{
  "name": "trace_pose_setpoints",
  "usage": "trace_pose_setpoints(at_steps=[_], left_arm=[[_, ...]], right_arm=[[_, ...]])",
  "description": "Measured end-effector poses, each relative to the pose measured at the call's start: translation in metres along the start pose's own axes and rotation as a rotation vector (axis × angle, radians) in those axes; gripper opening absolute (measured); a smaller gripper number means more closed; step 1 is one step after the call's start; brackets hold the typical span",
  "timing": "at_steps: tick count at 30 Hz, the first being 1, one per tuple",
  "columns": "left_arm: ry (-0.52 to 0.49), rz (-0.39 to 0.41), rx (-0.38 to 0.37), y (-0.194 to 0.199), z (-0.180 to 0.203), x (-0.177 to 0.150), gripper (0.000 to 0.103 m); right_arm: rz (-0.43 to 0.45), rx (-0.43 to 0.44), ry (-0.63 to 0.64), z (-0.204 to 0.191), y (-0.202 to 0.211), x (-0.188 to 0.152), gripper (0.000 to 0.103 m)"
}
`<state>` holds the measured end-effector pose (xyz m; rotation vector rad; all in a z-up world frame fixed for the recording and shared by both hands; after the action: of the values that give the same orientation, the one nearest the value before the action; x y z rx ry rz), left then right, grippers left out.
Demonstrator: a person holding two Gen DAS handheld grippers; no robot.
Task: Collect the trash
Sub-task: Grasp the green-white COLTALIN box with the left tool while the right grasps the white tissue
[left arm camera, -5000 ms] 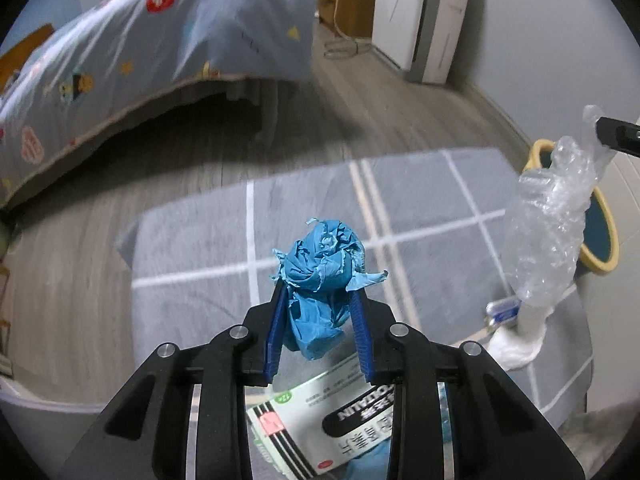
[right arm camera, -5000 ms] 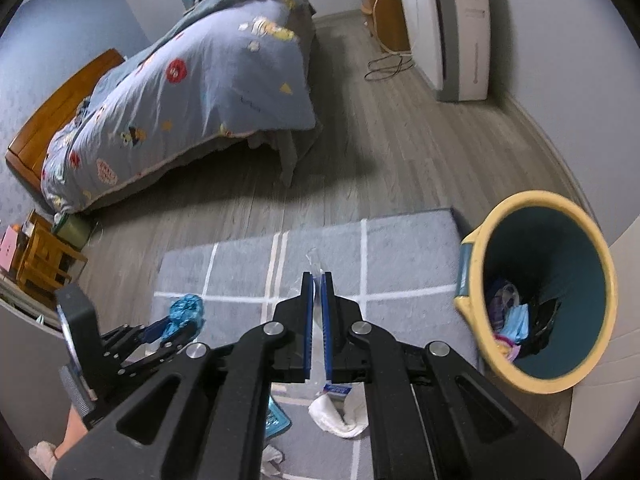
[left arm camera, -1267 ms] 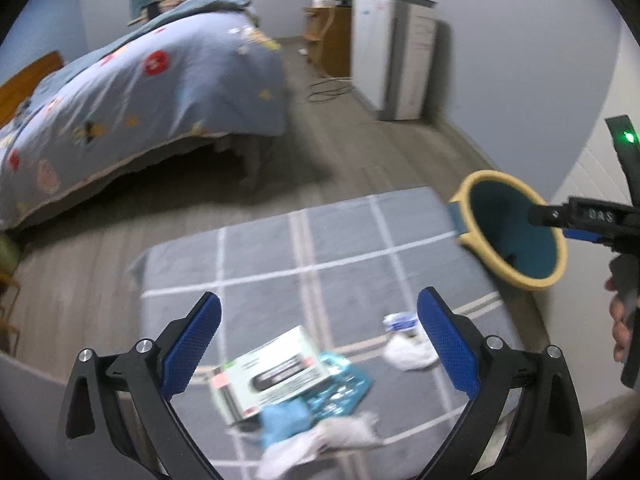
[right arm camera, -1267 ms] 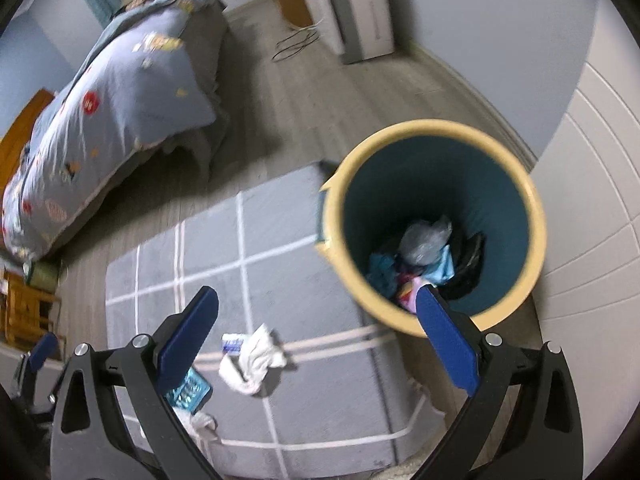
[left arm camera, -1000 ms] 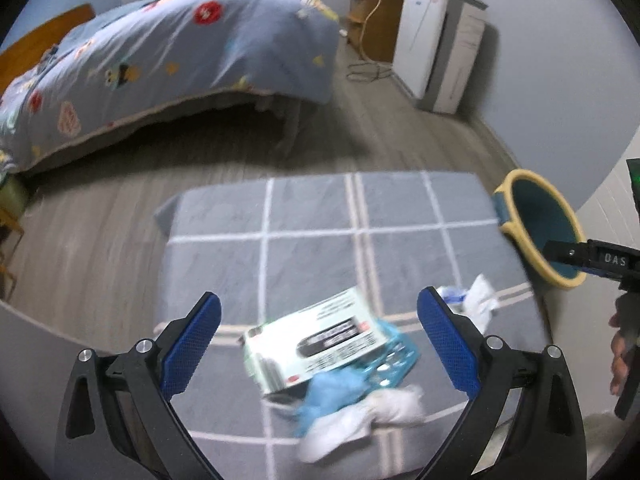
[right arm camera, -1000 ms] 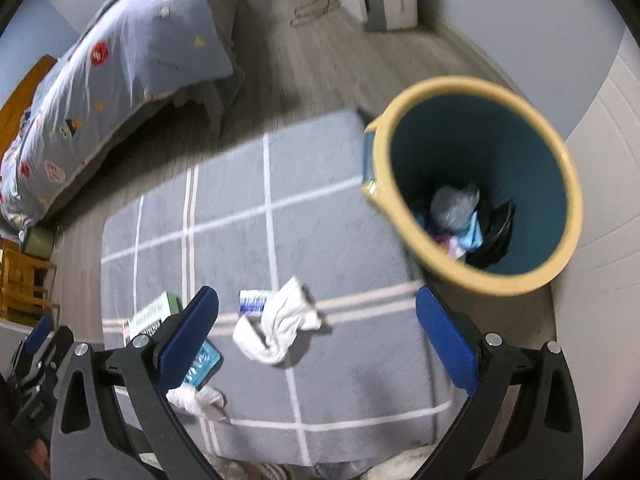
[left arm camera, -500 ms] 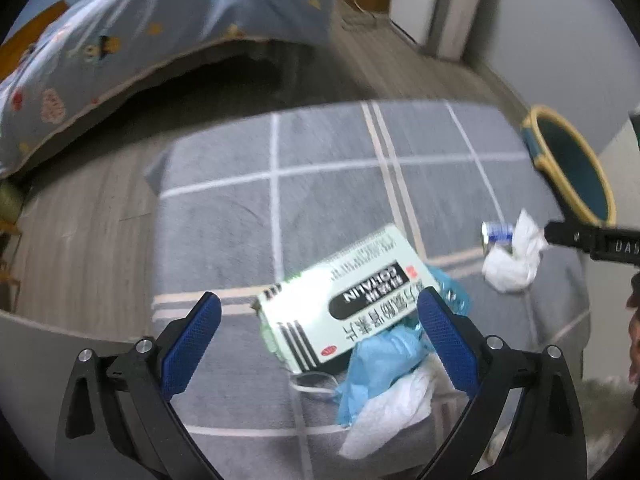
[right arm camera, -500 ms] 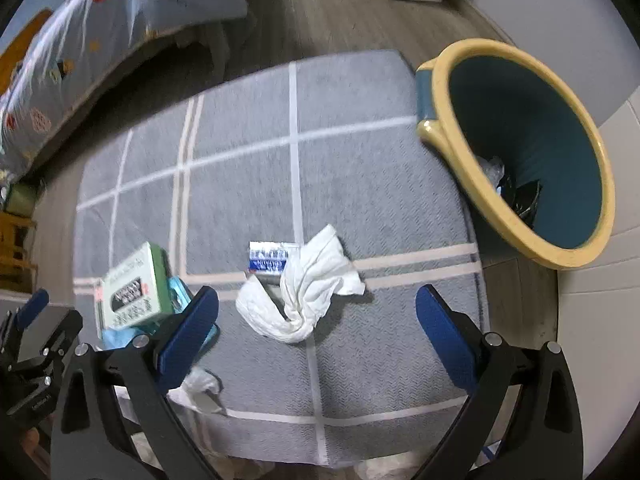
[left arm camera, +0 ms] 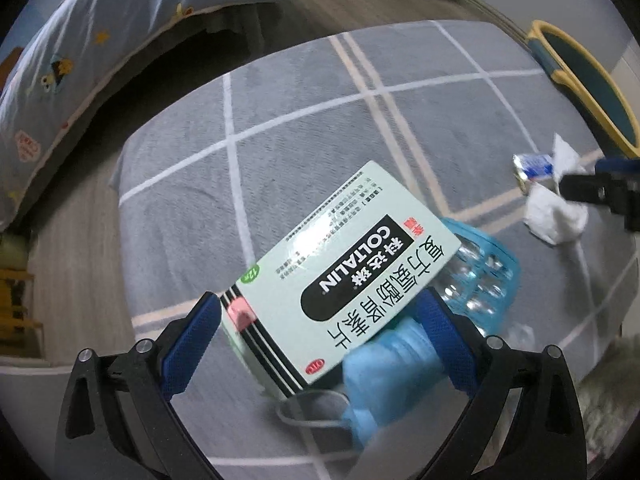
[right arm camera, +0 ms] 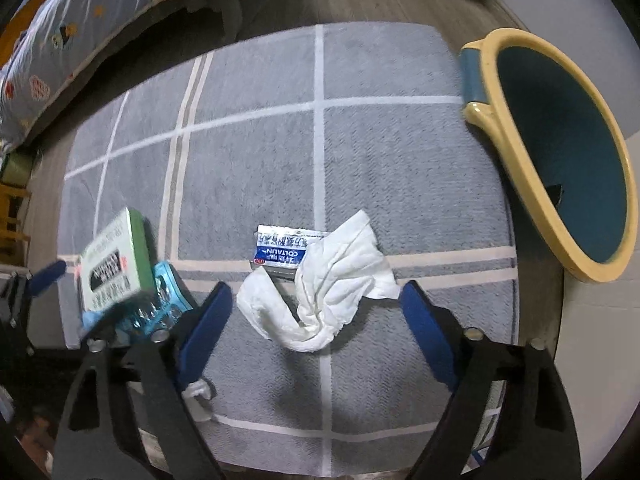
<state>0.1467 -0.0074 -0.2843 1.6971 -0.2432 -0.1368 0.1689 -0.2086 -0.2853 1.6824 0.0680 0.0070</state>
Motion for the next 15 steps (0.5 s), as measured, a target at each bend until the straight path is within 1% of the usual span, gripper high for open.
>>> trace_pose_setpoints(at_steps=[1, 3, 5, 6, 7, 8, 9, 10, 11, 12, 13, 15], left_arm=[[0.013, 0.002, -0.001, -0.001, -0.003, 0.003, 0.097], [0.048, 0.006, -0.01, -0.003, -0.012, 0.007, 0.097], [0.072, 0.006, -0.017, -0.005, -0.018, 0.011, 0.097], [0.084, 0.005, -0.017, -0.007, -0.022, 0.013, 0.097], [0.092, 0.008, -0.026, -0.008, -0.025, 0.015, 0.097], [0.1, 0.013, -0.038, -0.009, -0.027, 0.017, 0.097], [0.116, 0.018, -0.046, -0.009, -0.029, 0.02, 0.097], [0.122, 0.024, -0.061, -0.009, -0.03, 0.022, 0.097], [0.119, 0.035, -0.096, -0.006, -0.027, 0.023, 0.097], [0.104, 0.045, -0.138, -0.003, -0.02, 0.024, 0.097], [0.093, 0.048, -0.142, 0.0, -0.018, 0.024, 0.097], [0.052, 0.054, -0.125, 0.002, -0.011, 0.025, 0.097]], right_arm=[[-0.005, -0.005, 0.004, -0.001, -0.002, 0.0, 0.078], [-0.017, -0.021, 0.018, -0.002, -0.007, 0.0, 0.071], [-0.025, -0.04, 0.031, -0.005, -0.012, 0.001, 0.068], [-0.027, -0.044, 0.034, -0.005, -0.013, 0.002, 0.065], [-0.028, -0.047, 0.037, -0.005, -0.013, 0.002, 0.06], [-0.03, -0.051, 0.042, -0.006, -0.014, 0.003, 0.05], [-0.032, -0.053, 0.049, -0.006, -0.015, 0.004, 0.043], [-0.031, -0.055, 0.053, -0.006, -0.016, 0.005, 0.038], [-0.032, -0.055, 0.057, -0.007, -0.016, 0.006, 0.028], [-0.028, -0.056, 0.064, -0.007, -0.015, 0.008, 0.021], [-0.02, -0.057, 0.064, -0.006, -0.014, 0.01, 0.021], [0.009, -0.04, 0.049, -0.004, -0.006, 0.017, 0.017]])
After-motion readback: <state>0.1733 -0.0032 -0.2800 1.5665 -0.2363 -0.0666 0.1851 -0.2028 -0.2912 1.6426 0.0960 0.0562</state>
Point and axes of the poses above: each gripper's, at about its wrist camera, not at the fingertips, and y roughly against the way its jaws point, z to its right, x to its top, the point moved 10 cm from there along -y, roughly the way its jaws point, and after that the axes turned 13 degrees about -z, right-handed, at the moved point
